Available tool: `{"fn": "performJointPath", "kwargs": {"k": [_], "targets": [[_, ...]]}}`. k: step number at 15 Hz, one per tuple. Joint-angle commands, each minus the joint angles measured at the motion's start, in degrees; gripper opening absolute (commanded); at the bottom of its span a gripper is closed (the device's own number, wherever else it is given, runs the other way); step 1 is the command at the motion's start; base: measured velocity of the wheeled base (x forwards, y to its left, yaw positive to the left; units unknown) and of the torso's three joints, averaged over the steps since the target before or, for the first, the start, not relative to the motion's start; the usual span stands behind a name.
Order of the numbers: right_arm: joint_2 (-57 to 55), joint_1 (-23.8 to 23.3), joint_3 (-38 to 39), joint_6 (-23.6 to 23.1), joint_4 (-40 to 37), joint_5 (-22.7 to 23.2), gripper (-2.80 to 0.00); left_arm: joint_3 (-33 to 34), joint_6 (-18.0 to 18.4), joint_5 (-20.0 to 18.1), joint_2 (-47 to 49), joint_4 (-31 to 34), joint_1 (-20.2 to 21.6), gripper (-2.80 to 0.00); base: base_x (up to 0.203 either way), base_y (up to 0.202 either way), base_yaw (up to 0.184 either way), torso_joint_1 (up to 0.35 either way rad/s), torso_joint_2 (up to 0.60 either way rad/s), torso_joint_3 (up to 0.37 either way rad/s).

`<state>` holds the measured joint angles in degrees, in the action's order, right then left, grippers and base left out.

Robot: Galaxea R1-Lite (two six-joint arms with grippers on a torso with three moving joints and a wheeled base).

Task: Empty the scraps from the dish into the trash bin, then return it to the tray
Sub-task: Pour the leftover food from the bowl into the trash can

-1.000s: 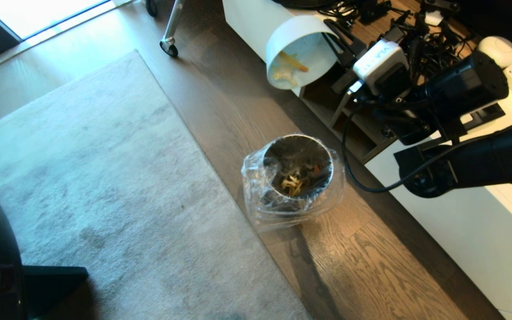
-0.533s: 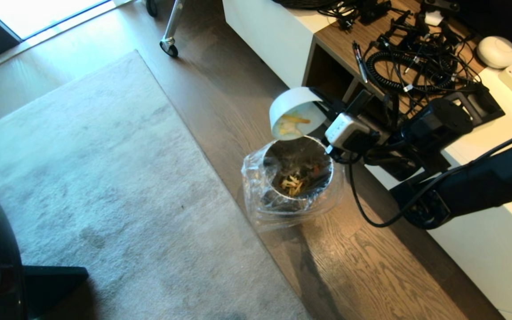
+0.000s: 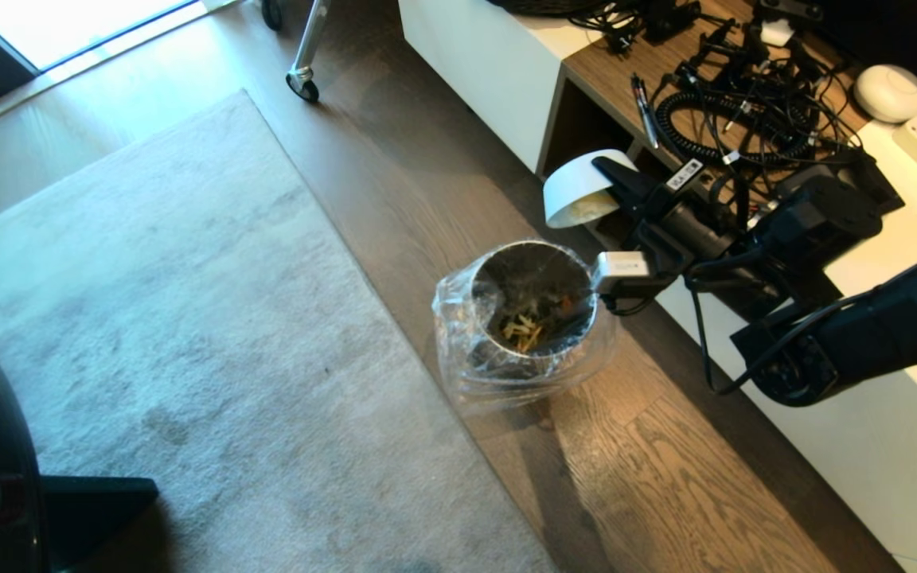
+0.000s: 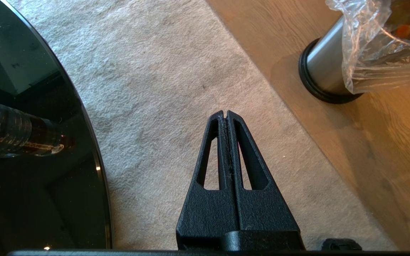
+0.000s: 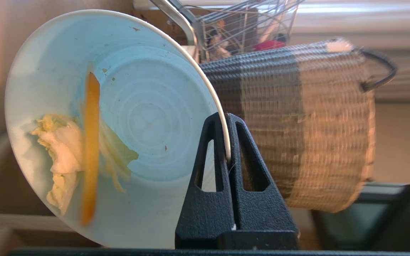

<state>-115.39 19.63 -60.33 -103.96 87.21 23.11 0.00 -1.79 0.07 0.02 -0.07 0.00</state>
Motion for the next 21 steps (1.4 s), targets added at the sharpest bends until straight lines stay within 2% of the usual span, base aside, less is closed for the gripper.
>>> {"fn": "performJointPath", "kwargs": {"k": [1,7,11,15,21], "targets": [[-0.7,0.7,-0.2,-2.4,2.6,0.1,-2.8,0.0,-0.1,0.0,0.0,0.0,0.1,-2.8,0.0,0.0,0.0,0.0,0.0,0.0],[-2.2,7.6,-3.5,-2.1,2.5,-2.1,-2.8,0.0,-0.1,0.0,0.0,0.0,0.0,-2.8,0.0,0.0,0.0,0.0,0.0,0.0],[-2.7,10.2,-4.4,-2.0,2.6,-2.1,-2.8,0.0,-0.1,0.0,0.0,0.0,0.0,-2.8,0.0,0.0,0.0,0.0,0.0,0.0],[-4.3,10.7,-14.8,-1.2,2.6,-1.7,-2.8,0.0,-0.1,0.0,0.0,0.0,0.1,-2.8,0.0,0.0,0.0,0.0,0.0,0.0],[-1.4,11.2,-13.4,0.2,2.6,-1.6,-2.8,0.0,-0.1,0.0,0.0,0.0,0.0,-2.8,0.0,0.0,0.0,0.0,0.0,0.0]]}}
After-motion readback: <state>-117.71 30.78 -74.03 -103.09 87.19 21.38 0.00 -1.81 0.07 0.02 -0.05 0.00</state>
